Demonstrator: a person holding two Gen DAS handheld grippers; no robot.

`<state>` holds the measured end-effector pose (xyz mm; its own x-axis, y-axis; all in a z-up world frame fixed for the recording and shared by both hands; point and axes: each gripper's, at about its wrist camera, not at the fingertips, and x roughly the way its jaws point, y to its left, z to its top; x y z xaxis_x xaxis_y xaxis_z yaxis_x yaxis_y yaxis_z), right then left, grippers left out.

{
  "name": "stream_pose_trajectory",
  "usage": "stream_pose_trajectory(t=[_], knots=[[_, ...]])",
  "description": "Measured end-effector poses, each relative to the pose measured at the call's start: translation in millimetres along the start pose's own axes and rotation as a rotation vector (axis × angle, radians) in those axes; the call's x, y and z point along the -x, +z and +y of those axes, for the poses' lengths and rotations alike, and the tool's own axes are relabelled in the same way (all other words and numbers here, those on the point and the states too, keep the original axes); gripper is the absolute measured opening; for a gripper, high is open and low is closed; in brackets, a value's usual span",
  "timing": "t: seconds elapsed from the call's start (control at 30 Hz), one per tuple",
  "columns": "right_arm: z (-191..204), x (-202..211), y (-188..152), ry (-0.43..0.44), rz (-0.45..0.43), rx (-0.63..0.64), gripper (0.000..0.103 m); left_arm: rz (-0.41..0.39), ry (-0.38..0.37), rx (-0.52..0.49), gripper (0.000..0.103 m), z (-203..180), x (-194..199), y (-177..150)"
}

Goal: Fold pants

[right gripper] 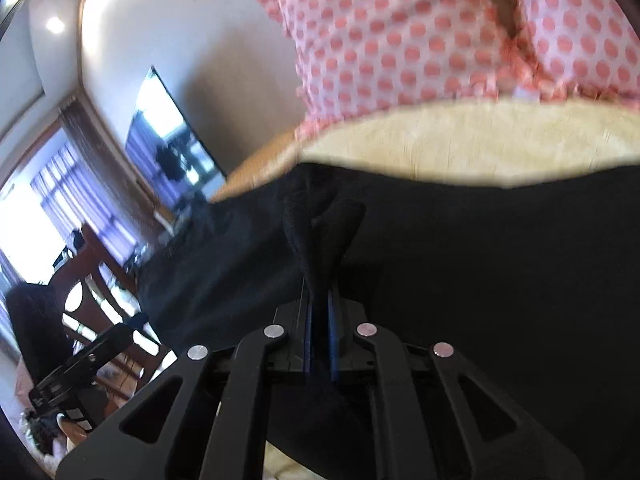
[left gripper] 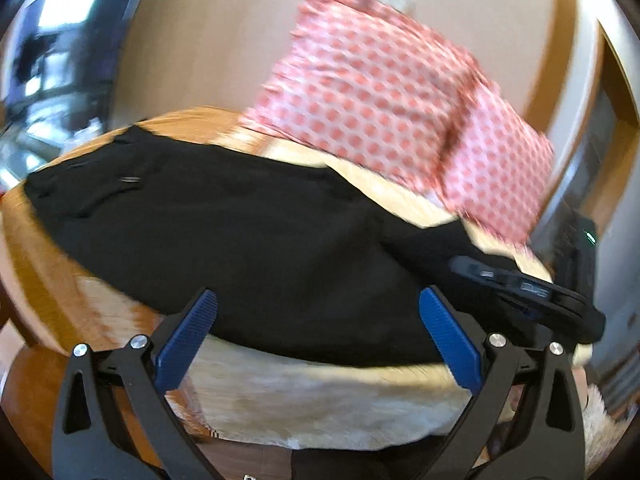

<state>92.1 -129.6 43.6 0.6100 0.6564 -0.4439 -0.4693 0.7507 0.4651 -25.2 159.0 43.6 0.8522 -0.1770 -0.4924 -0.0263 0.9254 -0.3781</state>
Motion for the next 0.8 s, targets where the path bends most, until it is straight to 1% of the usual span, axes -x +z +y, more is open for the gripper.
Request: stream_pose_trajectory(t=[0.03, 0.1, 0.13, 0.2, 0.27, 0.3, 0.33, 0.37, 0.4, 0.43, 0.47, 0.5, 0.53, 0.57, 0.67, 0.73, 0.8], knots=[[5.1, -1.3, -1.3, -0.002, -0.009, 0.003, 0.007, -0.015, 0.009, 0.048, 0.101, 12.0, 3.9, 3.2], [13.6, -12.7, -10.3, -0.008, 0.032, 0.052, 0.007, -0.027, 0.027, 0.111, 0.101, 27.9, 7.0, 8.1], [20.5, -20.6, -16.8, -0.024, 0.061, 0.093, 0.007, -0.029, 0.042, 0.144, 0.101, 36.2, 8.2, 10.5], [29.3, -31.5, -29.4, -0.033, 0.103, 0.144, 0.007, -0.030, 0.054, 0.180, 0.101, 46.5, 10.5, 12.4], [29.1, -36.1, -37.0, -0.022, 0.136, 0.158, 0.013, -0.030, 0.069, 0.210, 0.101, 55.5, 12.9, 13.4], [28.7, -38.0, -40.1, -0.013, 0.153, 0.165, 0.020, -0.031, 0.076, 0.220, 0.101, 59.0, 14.0, 13.8], [31.0, -37.3, -44.7, 0.019, 0.172, 0.179, 0.034, -0.030, 0.080, 0.232, 0.101, 63.4, 15.2, 14.0], [34.8, -34.6, -45.6, 0.040, 0.170, 0.203, 0.040, -0.027, 0.083, 0.243, 0.101, 67.4, 16.6, 13.5], [36.9, -33.5, -45.0, 0.052, 0.174, 0.215, 0.052, -0.026, 0.084, 0.249, 0.101, 69.4, 16.5, 14.0], [40.0, -31.6, -44.2, 0.071, 0.169, 0.226, 0.058, -0.025, 0.085, 0.259, 0.101, 73.2, 17.0, 14.5], [40.1, -29.0, -42.7, 0.080, 0.153, 0.221, 0.060, -0.024, 0.085, 0.270, 0.101, 76.9, 17.4, 15.0], [40.2, -27.1, -41.6, 0.089, 0.137, 0.211, 0.067, -0.023, 0.085, 0.279, 0.101, 79.1, 17.2, 15.3], [37.4, -28.0, -41.2, 0.092, 0.135, 0.196, 0.071, -0.018, 0.082, 0.294, 0.101, 83.1, 16.7, 16.0], [33.7, -36.6, -43.9, 0.082, 0.176, 0.188, 0.071, -0.013, 0.083, 0.313, 0.101, 87.3, 15.2, 17.5], [40.6, -35.8, -50.1, 0.061, 0.167, 0.259, 0.074, -0.003, 0.092, 0.354, 0.101, 99.5, 12.6, 21.3], [40.3, -33.6, -50.7, 0.065, 0.169, 0.253, 0.074, 0.009, 0.104, 0.389, 0.101, 110.4, 9.1, 26.4], [36.3, -30.8, -50.5, 0.088, 0.165, 0.231, 0.075, 0.016, 0.106, 0.427, 0.101, 121.6, 5.8, 30.5]])
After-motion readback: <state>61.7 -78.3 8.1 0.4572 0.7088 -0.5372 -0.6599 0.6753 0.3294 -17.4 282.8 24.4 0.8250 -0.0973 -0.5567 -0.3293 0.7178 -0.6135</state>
